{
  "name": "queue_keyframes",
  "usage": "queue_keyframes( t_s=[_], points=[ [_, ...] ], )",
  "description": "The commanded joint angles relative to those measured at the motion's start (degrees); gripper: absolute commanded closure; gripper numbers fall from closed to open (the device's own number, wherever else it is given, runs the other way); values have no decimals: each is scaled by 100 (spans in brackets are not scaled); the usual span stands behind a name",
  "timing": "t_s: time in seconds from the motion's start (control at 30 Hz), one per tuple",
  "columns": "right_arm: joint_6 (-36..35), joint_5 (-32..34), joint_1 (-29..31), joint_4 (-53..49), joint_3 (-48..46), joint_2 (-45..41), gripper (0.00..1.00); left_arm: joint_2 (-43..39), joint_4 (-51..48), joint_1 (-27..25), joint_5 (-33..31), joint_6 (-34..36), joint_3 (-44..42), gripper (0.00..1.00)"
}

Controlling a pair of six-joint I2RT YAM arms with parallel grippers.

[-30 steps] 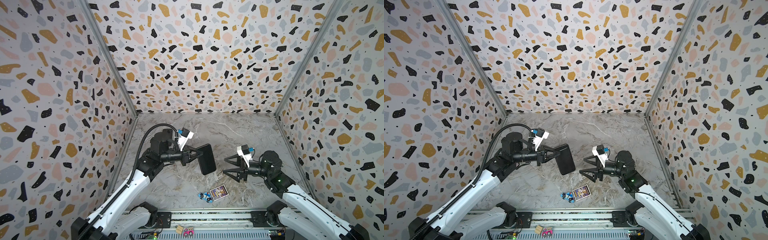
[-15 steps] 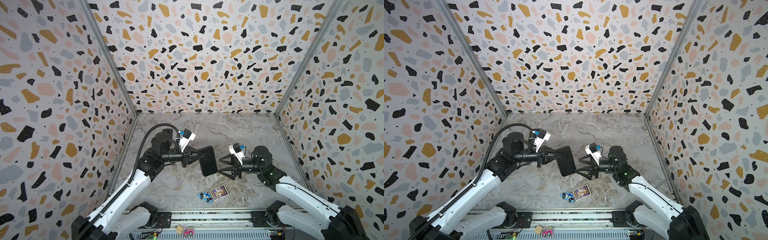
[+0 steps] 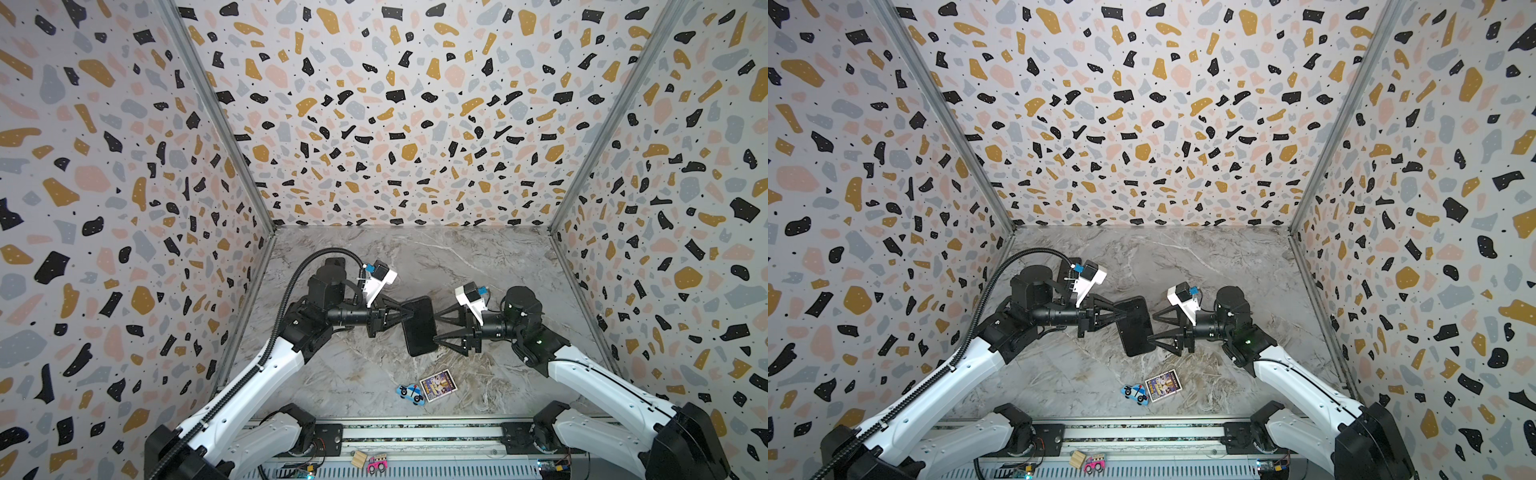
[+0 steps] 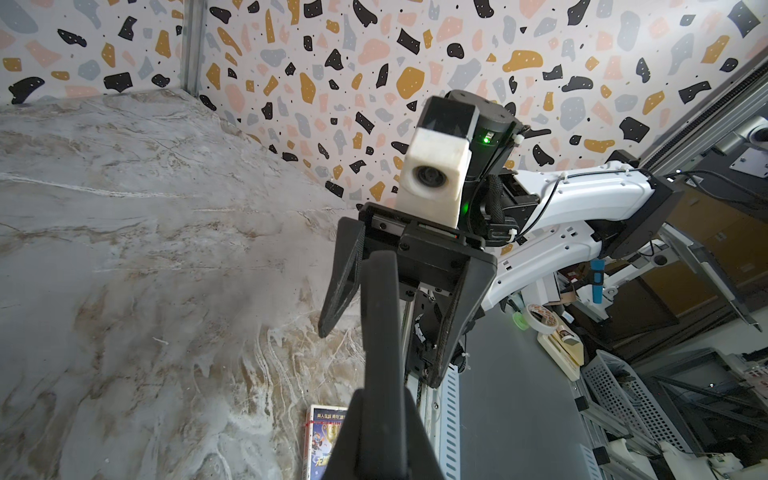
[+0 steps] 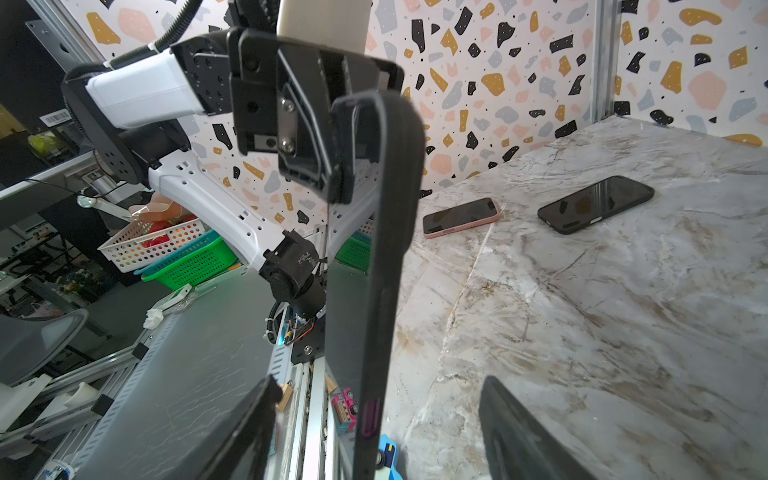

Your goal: Take the phone out of the phone case

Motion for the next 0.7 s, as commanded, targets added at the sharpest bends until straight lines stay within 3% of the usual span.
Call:
queue_keyframes(
  t_s=[0.0,0.13,0.4,0.67],
  points=[
    [43,-112,144,211,-280,-350,23,156,354,-5,320,-51,393,100],
    [7,41,422,192,-351,-363,27,373,379,-6,483,-22,518,100],
    [-21,408,572,246,-570,-429,32,395,-625,-5,200,731,958,100],
    [-407,161,572,839,-760,-435,34,204,-810,3,80,748,822,100]
  ],
)
